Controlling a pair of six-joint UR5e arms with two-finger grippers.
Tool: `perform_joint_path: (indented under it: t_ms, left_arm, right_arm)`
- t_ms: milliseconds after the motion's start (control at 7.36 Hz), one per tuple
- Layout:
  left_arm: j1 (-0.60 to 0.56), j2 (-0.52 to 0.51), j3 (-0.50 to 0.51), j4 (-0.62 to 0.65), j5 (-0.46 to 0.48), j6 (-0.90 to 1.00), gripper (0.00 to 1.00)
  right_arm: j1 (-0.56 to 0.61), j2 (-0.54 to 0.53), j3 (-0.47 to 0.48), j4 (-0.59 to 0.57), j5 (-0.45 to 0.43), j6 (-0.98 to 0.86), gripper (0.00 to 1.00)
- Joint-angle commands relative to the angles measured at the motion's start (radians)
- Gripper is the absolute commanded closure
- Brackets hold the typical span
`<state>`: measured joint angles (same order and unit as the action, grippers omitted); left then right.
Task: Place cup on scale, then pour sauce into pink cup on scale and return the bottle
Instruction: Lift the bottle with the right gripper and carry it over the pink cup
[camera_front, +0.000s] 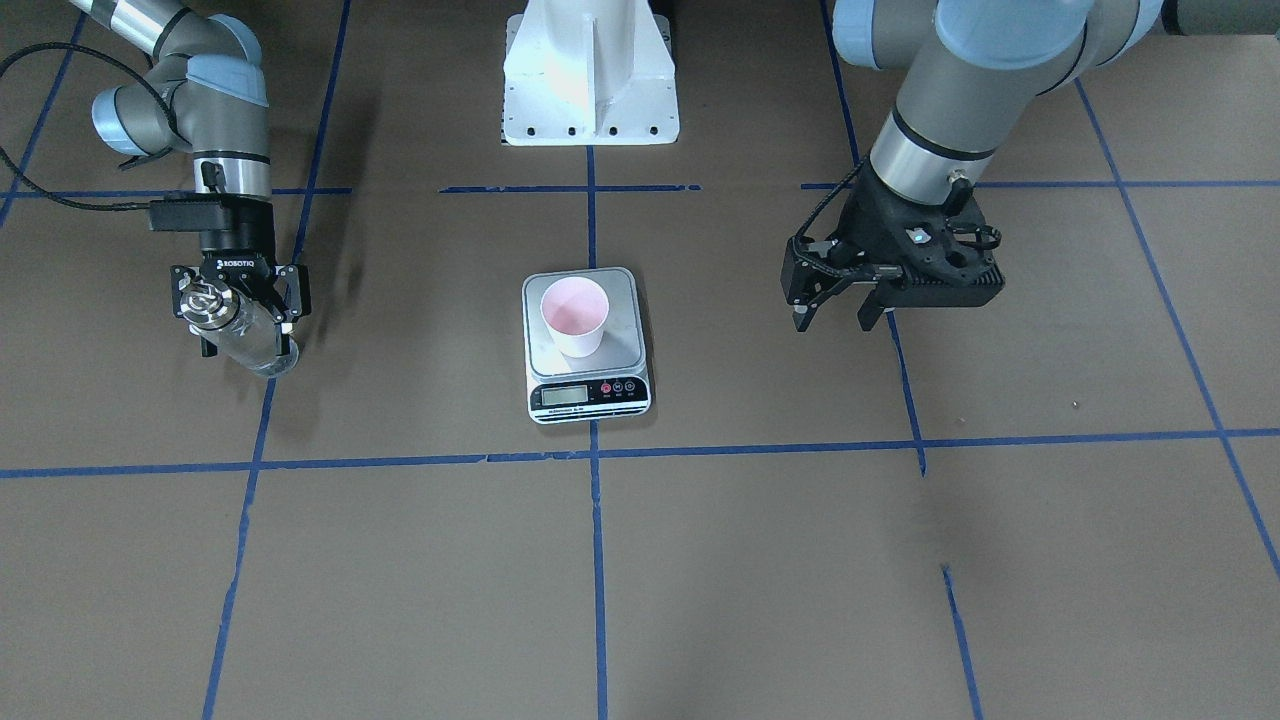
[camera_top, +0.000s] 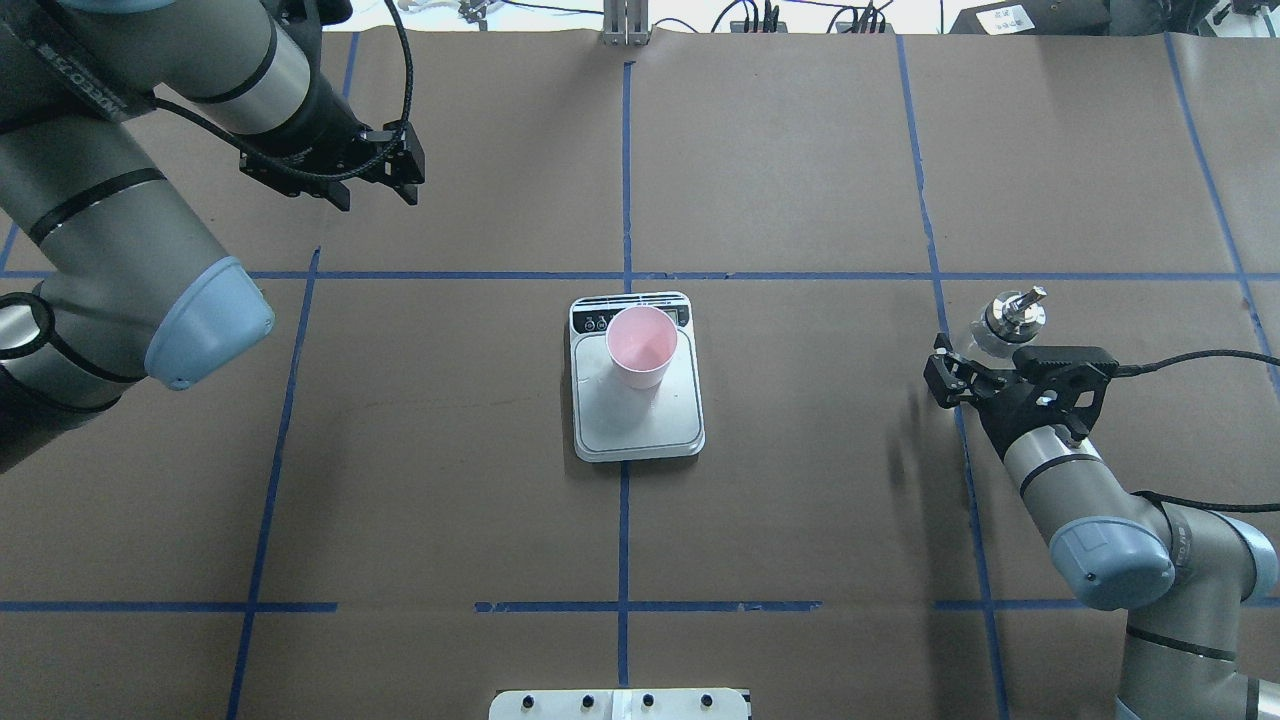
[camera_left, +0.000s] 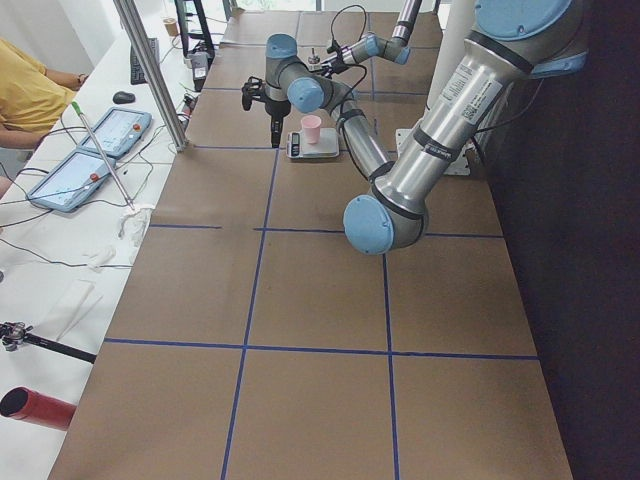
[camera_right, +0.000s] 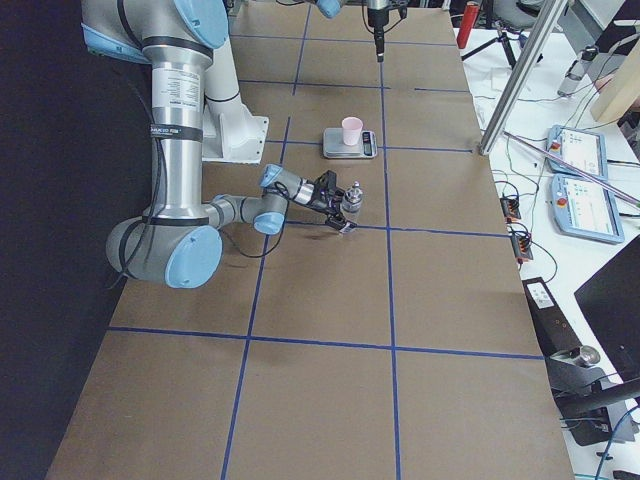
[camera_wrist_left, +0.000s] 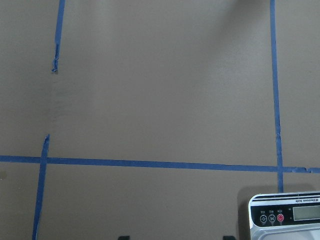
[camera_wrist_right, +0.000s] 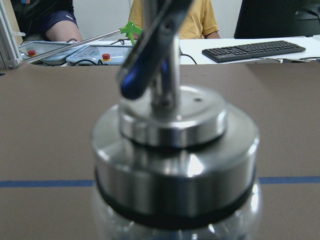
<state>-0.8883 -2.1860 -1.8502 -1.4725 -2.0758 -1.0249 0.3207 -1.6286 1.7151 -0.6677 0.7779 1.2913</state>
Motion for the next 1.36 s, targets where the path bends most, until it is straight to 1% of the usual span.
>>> perform_joint_path:
  t_ms: [0,136,272,407,543,679,815,951,1086,1222]
  left_arm:
    - [0.0,-0.003,-0.001,0.001,-0.001,0.0,0.31]
    - [0.0,-0.009,0.0,0.003,-0.001,0.0,0.31]
    - [0.0,-0.009,0.0,0.003,-0.001,0.0,0.31]
    - [-0.001,-0.014,-0.003,0.004,-0.003,0.0,0.31]
    - [-0.007,-0.006,-0.027,0.003,-0.003,0.005,0.3]
    - [-0.026,0.001,-0.053,0.004,-0.003,0.079,0.3]
    - [-0.046,0.027,-0.069,0.008,-0.003,0.107,0.31]
    - [-0.049,0.035,-0.07,0.008,-0.001,0.109,0.31]
    - [-0.049,0.035,-0.07,0.008,-0.001,0.109,0.31]
    - [-0.049,0.037,-0.07,0.008,-0.001,0.109,0.3]
  right_arm:
    - [-0.005,0.001,-0.009,-0.004,-0.041,-0.003,0.99]
    - [-0.006,0.003,-0.014,-0.004,-0.057,-0.007,1.0]
    - [-0.003,0.016,0.006,-0.01,-0.062,-0.035,1.0]
    - [-0.002,0.019,0.053,-0.016,-0.06,-0.131,1.0]
    - [0.011,0.042,0.076,-0.103,-0.059,-0.189,1.0]
    - [0.024,0.128,0.078,-0.219,-0.06,-0.205,1.0]
    - [0.021,0.189,0.08,-0.33,-0.059,-0.254,1.0]
    - [0.021,0.235,0.081,-0.369,-0.054,-0.26,1.0]
    - [0.023,0.275,0.098,-0.453,-0.037,-0.262,1.0]
    - [0.018,0.314,0.109,-0.577,-0.031,-0.264,1.0]
